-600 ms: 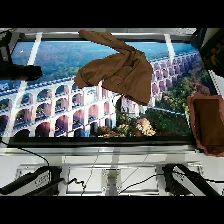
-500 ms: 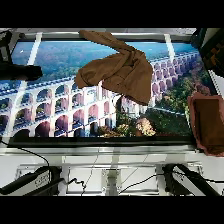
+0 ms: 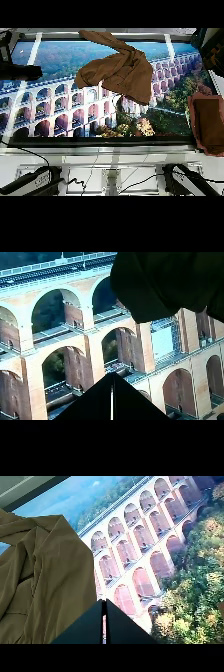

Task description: Fold the clothes and pants, and hang the long-sleeved shirts on hangers.

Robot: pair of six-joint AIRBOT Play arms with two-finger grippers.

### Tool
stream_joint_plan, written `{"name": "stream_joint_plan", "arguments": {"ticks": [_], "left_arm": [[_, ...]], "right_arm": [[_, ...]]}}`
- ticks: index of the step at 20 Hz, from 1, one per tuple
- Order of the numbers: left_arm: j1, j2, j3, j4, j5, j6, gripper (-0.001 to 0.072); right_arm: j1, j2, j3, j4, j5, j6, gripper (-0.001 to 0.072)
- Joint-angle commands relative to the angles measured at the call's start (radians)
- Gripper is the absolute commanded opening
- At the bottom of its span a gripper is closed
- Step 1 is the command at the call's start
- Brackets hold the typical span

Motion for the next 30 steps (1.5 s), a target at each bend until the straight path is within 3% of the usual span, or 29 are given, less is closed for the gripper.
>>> {"name": "stream_joint_plan", "arguments": {"ticks": [1,4,7,11,14,16,19,22,25,26,27,28,29,30], "left_arm": [[0.000,0.000,0.000,0.000,0.000,0.000,0.0020],[0.000,0.000,0.000,-0.005,0.000,0.000,0.0020],[0.000,0.000,0.000,-0.056,0.002,-0.092,0.0020],[0.000,-0.003,0.000,-0.079,0.092,-0.094,0.0020],[-0.001,-0.003,0.000,-0.080,0.140,-0.094,0.0020],[-0.001,-0.003,0.000,-0.079,0.158,-0.094,0.0020],[-0.001,-0.018,-0.001,-0.079,0.134,-0.094,0.0021],[-0.004,-0.060,-0.001,-0.079,0.062,-0.089,0.0021],[-0.016,-0.123,-0.001,-0.080,0.021,-0.089,0.0029],[-0.025,-0.140,-0.001,-0.080,0.016,-0.090,0.0030],[-0.037,-0.157,-0.001,-0.080,0.010,-0.089,0.0108],[-0.050,-0.171,-0.001,-0.080,0.007,-0.090,0.0314],[-0.063,-0.181,-0.001,-0.080,0.008,-0.089,0.0439],[-0.076,-0.190,-0.001,-0.079,0.009,-0.089,0.0438]], "right_arm": [[0.000,0.000,0.001,0.000,0.000,0.000,0.0029],[0.000,0.000,0.001,0.000,0.000,0.000,0.0029],[0.000,0.000,0.001,-0.002,-0.018,0.000,0.0029],[0.000,0.000,0.001,-0.002,-0.159,0.001,0.0029],[0.000,0.001,0.001,0.010,-0.158,0.001,0.0029],[0.001,-0.001,0.000,0.023,-0.118,0.001,0.0029],[0.014,-0.021,-0.014,0.024,0.108,-0.008,0.0029],[0.051,-0.039,-0.118,0.001,0.272,-0.104,0.0029],[0.109,-0.039,-0.312,0.003,0.215,-0.113,0.0041],[0.130,-0.039,-0.378,0.010,0.160,-0.123,0.0144],[0.151,-0.042,-0.443,0.029,0.109,-0.122,0.0362],[0.169,-0.056,-0.491,0.066,0.077,-0.122,0.0393],[0.182,-0.084,-0.514,0.112,0.072,-0.122,0.0393],[0.196,-0.125,-0.520,0.160,0.077,-0.123,0.0394]]}}
